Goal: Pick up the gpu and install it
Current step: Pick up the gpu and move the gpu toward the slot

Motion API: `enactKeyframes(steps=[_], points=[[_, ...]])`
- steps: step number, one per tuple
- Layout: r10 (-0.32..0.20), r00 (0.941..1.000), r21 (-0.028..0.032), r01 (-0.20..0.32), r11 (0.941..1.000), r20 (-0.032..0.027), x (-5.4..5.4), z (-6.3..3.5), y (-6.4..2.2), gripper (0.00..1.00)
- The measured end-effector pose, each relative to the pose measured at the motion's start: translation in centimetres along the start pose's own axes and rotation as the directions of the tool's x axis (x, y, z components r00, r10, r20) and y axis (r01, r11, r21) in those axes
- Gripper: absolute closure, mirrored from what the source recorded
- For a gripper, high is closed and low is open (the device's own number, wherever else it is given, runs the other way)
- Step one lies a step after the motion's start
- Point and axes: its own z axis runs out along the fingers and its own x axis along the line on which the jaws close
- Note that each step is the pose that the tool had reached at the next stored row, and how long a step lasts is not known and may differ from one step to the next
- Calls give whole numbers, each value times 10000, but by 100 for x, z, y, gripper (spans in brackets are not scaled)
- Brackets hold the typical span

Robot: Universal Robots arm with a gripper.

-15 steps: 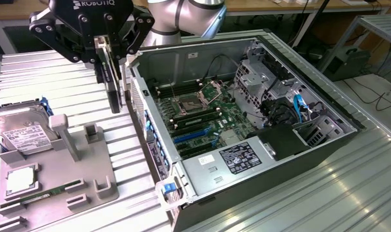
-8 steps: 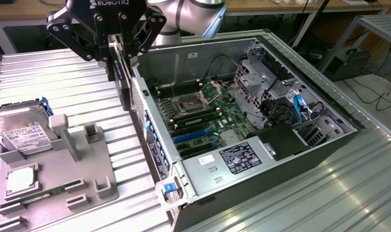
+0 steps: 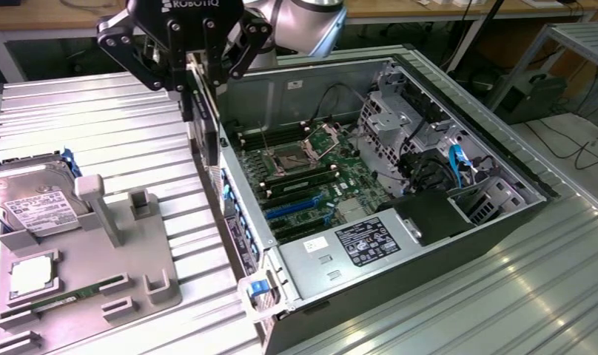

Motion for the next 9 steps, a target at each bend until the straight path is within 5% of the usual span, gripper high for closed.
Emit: enactKeyframes(steps=[9], points=[[0,10000,0,0,10000,0,-175,4,0,72]])
